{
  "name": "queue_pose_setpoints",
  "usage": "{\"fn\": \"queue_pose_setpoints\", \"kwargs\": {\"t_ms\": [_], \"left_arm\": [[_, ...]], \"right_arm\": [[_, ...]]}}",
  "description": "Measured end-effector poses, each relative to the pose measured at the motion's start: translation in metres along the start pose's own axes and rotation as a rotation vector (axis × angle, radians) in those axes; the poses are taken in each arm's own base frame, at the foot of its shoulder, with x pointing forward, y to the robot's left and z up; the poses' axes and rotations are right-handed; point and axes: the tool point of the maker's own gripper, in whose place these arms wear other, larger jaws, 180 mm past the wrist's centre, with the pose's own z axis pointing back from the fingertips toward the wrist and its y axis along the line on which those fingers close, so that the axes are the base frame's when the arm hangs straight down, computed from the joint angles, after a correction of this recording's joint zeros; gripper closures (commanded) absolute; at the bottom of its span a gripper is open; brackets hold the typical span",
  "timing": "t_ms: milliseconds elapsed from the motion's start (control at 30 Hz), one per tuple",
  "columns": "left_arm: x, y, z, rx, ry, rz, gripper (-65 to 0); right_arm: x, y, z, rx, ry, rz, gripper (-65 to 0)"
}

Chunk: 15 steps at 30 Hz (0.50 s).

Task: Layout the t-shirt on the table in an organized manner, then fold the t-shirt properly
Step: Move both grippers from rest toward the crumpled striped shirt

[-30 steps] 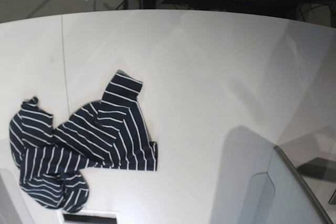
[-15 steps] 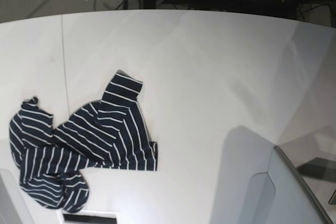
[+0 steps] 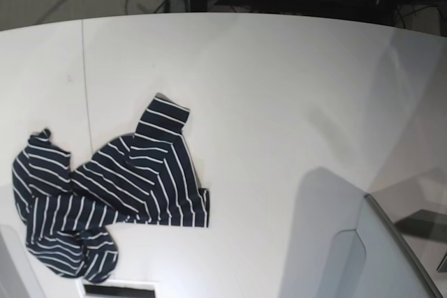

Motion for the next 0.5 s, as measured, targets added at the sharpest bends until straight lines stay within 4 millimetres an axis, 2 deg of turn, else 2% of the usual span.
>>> {"fn": "queue_pose_setpoints", "kwargs": {"t_ms": [67,167,233,267,433,500], "left_arm": [[0.002,0.01,0.01,0.01,-0.036,-0.021,0.0],[0.014,0.026,0.028,0.03,-0.112,-0.052,0.0],[0.026,0.033,0.04,0.037,-0.17,-0.076,0.0],[0.033,0.037,0.043,0.039,-0.189,-0.086,0.0],[0.073,0.052,0.07,0.05,-0.317,-0.15,0.0],[0.095,0.054,0.091,0.047,-0.395,-0.187,0.0]], "right_arm": [[0.004,-0.01,0.014,-0.016,-0.004,-0.01,0.0],[0.029,-0.052,0.044,-0.114,-0.082,-0.077,0.0],[0.038,-0.068,0.061,-0.146,-0.122,-0.085,0.0],[0.041,-0.07,0.066,-0.15,-0.126,-0.091,0.0],[0.019,-0.062,0.079,-0.133,-0.063,-0.098,0.0],[0.027,-0.066,0.091,-0.143,-0.101,-0.09,0.0]]}}
